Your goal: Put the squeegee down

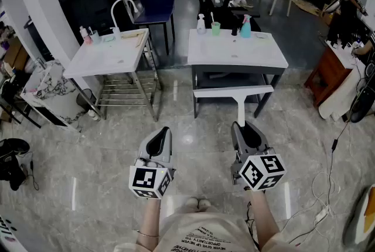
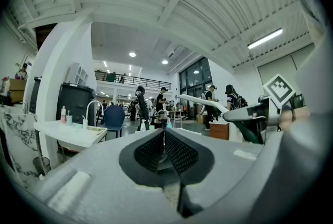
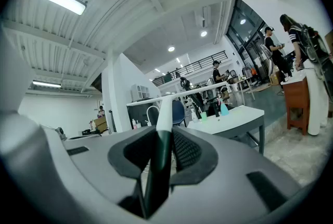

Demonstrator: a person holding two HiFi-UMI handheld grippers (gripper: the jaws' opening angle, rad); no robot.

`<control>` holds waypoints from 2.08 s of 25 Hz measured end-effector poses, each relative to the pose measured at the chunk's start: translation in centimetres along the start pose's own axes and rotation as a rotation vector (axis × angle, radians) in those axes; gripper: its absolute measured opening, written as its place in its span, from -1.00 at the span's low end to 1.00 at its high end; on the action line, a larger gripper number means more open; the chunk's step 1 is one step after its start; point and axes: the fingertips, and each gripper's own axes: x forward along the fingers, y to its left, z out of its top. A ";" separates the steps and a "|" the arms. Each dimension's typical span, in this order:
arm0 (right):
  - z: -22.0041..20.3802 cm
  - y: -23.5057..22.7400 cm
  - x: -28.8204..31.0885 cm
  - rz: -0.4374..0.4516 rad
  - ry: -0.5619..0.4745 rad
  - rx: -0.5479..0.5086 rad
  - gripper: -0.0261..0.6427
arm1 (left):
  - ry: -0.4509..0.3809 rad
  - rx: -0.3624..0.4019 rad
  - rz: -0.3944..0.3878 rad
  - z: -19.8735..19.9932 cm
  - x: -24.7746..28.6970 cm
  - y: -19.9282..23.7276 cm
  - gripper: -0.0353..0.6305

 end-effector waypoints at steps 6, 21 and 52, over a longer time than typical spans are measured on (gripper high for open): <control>-0.1 -0.7 -0.1 -0.009 -0.004 0.005 -0.63 | 0.005 0.005 0.006 -0.3 0.0 0.0 -0.82; -0.5 -3.3 -0.5 -0.024 -0.014 0.053 -0.63 | 0.007 0.004 0.043 -1.2 0.1 -0.6 -0.82; -0.4 -8.5 19.3 0.045 0.044 0.092 -0.63 | 0.040 -0.034 0.035 -3.2 18.6 10.0 -0.82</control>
